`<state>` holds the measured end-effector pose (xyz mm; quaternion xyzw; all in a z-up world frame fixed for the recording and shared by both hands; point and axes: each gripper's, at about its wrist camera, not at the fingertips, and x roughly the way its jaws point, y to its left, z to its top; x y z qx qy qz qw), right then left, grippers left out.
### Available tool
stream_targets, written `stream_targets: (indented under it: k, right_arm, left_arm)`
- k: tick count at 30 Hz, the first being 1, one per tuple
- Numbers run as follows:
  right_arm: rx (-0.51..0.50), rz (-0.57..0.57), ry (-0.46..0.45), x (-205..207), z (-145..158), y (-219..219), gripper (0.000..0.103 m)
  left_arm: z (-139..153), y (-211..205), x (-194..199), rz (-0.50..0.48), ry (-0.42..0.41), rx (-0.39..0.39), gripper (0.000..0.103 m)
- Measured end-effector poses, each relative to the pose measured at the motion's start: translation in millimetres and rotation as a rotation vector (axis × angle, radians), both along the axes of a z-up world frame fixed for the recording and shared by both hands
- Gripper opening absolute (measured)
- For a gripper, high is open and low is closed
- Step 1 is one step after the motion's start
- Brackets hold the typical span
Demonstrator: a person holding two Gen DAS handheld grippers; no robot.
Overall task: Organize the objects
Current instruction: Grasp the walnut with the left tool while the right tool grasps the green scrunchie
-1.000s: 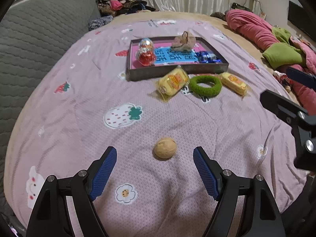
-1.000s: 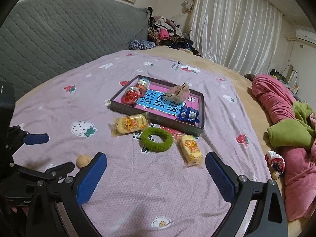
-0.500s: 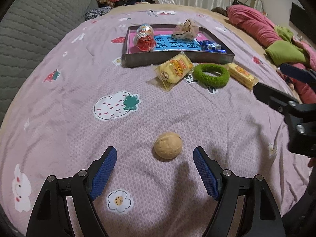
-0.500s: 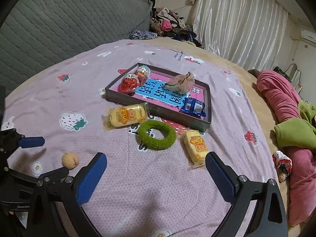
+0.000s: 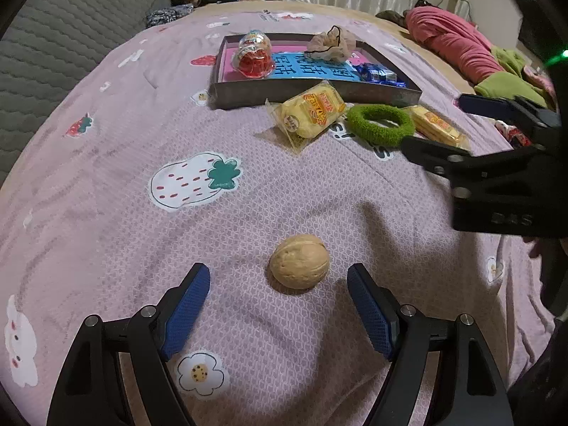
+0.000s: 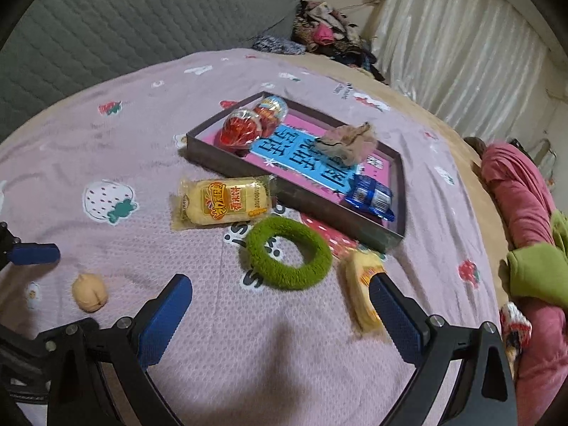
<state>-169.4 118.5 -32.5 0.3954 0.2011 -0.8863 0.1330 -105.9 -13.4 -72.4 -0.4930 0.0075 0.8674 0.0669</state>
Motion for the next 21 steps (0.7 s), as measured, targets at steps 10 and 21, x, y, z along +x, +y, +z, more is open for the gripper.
stream_targets:
  k: [10,21]
  right_arm:
    - [-0.05,-0.005,-0.105,-45,-25,2,0.1]
    - [0.056,0.006,-0.147,-64,-45,-11,0.085]
  left_arm:
    - [-10,-2,-10,0.0,0.003,0.029,0.081]
    - [-14,-1,-19,0.001,0.01,0.039,0.081]
